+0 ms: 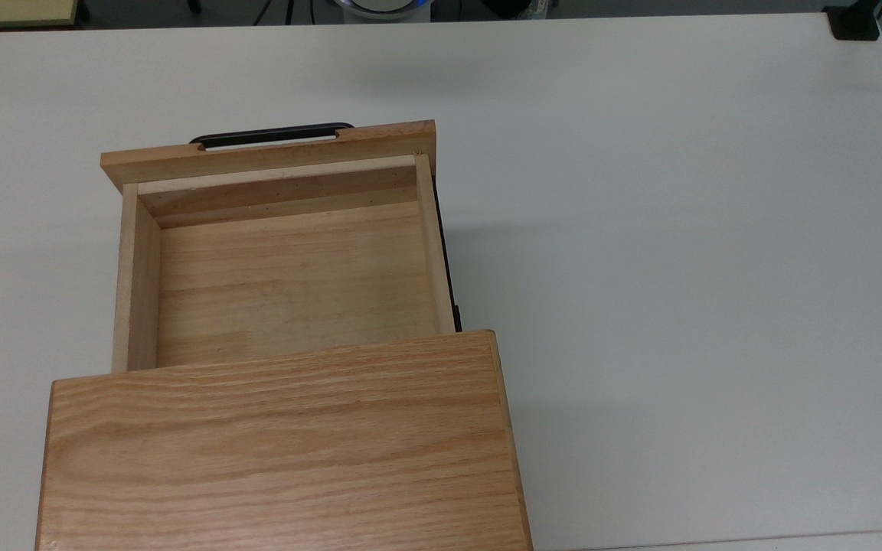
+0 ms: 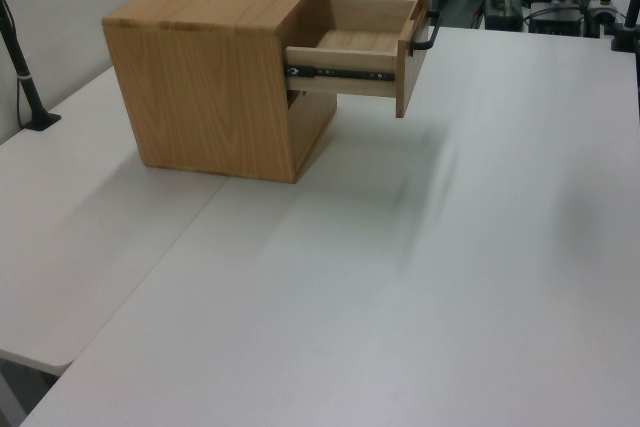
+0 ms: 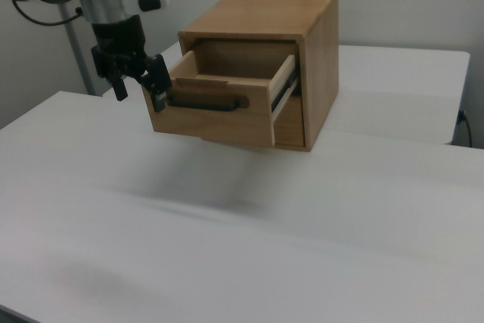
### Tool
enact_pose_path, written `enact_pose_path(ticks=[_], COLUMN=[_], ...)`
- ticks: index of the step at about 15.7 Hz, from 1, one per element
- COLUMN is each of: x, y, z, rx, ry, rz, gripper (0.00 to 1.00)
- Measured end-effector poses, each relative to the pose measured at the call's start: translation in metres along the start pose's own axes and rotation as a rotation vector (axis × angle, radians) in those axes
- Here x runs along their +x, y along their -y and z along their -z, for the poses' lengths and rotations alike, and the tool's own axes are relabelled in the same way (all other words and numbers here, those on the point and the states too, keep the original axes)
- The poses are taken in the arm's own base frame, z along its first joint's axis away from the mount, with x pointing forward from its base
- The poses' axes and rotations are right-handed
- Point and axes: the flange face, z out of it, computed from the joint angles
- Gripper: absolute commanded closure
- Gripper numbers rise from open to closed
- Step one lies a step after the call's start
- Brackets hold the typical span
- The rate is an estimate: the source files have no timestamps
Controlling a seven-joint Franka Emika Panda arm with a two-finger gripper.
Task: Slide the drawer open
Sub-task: 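Release the handle and raise the gripper away from the drawer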
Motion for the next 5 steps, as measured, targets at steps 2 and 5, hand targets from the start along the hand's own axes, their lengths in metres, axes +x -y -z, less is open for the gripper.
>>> enact_pose_path(ticks=[2, 5], x=[0.0011, 0.0008], y=[0.0055, 0.0036], z=[-0.0023, -0.0036], rx=[-0.018, -0.02], ry=[0.007, 0.015], rz=[0.021, 0.028], gripper=[0.0, 0.0])
